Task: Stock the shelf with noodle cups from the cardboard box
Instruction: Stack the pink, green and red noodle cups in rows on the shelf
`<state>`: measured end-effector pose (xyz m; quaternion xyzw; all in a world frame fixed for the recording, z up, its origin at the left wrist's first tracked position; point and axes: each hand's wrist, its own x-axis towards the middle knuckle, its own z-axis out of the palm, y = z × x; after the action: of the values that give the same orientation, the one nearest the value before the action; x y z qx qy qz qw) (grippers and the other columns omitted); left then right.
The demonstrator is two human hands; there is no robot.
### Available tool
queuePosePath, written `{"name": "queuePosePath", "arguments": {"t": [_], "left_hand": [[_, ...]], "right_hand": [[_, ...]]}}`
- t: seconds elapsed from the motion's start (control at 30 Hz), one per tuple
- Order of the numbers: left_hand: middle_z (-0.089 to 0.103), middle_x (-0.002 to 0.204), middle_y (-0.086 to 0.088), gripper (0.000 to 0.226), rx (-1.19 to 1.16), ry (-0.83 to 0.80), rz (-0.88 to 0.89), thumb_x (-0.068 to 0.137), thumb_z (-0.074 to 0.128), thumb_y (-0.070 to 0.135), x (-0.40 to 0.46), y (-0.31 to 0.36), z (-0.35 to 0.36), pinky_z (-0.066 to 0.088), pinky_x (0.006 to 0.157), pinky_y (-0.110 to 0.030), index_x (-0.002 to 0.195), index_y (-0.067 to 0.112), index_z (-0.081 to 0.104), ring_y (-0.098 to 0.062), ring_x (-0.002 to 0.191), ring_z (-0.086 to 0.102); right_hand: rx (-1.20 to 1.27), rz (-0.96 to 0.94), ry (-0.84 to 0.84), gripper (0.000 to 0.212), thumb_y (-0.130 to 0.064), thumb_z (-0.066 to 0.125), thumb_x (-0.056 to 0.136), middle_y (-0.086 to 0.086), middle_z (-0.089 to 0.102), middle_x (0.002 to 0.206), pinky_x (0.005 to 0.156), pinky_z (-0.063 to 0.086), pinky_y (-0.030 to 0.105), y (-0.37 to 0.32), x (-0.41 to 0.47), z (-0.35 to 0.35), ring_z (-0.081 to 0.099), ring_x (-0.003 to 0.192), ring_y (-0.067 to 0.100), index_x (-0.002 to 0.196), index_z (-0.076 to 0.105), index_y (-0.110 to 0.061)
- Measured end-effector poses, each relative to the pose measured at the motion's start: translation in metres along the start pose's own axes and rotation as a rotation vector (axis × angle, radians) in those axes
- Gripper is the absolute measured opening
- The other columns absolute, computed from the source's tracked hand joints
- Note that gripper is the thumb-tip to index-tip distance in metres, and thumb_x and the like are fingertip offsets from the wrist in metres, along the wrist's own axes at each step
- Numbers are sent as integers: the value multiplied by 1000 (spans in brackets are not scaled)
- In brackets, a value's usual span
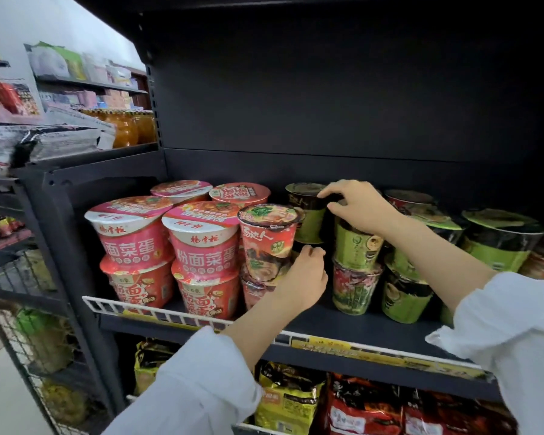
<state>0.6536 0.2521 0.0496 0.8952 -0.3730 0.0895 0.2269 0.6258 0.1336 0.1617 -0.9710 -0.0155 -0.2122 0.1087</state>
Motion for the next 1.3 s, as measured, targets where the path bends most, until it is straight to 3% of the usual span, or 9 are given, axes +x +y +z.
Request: {"name": "queuePosePath", "arguments": {"t": [0.33,0.6,0.67,0.77,0.83,0.9,1.03,1.17,1.3], "left_hand": [[40,137,-20,39,22,121,-413,93,40,-2,78,-4,36,34,105,-35,133,-1,41,-34,125,42],[62,116,-12,26,409,62,-292,92,45,6,98,-9,39,41,91,-37,106,5,66,-32,113,54],[69,94,-9,13,510,59,-203,73,72,15,103,-6,36,49,75,-29,84,10,74,-28,96,64],[62,50,0,31,550,67,-138,25,91,17,117,-18,43,42,41,-15,42,16,65,-19,51,64],[67,67,-5,17,695,-17,-107,53,85,15,106,-10,36,45,47,-20,60,12,70,-22,63,67],[65,102,-11,15,690,-92,-62,88,53,4,94,-4,31,47,67,-32,96,5,66,-30,94,63],[56,118,-15,29,744,-10,-95,90,41,-7,77,-5,29,47,82,-38,112,-1,59,-34,112,54],[56,119,-17,28,716,23,-123,88,45,-8,75,2,27,47,87,-40,111,-2,60,-35,113,52],[62,112,-15,26,756,1,-25,88,45,-5,76,3,29,46,88,-42,107,2,61,-33,105,59]], "right_hand": [[-180,-77,-257,42,-26,53,95,8,51,136,94,42,32,45,87,14,49,121,27,135,48,-15],[-133,-112,-384,69,-27,58,93,10,35,151,107,33,33,59,111,34,37,136,29,151,21,-20],[-114,-122,-356,65,-24,58,93,12,36,150,107,34,33,59,112,36,39,134,31,149,26,-20],[-125,-123,-349,51,-17,58,93,16,45,141,100,42,35,56,112,35,49,124,33,141,43,-16],[-113,-124,-364,47,-11,57,93,15,48,139,98,44,35,55,109,32,51,122,31,139,47,-15],[-104,-133,-378,47,-6,59,91,10,50,139,97,43,31,54,104,25,51,124,27,136,50,-15],[-90,-101,-432,37,-6,64,83,0,57,126,76,40,25,49,98,6,53,105,18,117,62,-20],[-96,-71,-409,39,-42,66,83,3,61,108,62,39,28,37,91,5,55,92,20,106,62,-11],[-52,-62,-364,41,-32,65,88,9,60,123,83,47,33,37,88,18,58,109,26,122,59,-11]]}}
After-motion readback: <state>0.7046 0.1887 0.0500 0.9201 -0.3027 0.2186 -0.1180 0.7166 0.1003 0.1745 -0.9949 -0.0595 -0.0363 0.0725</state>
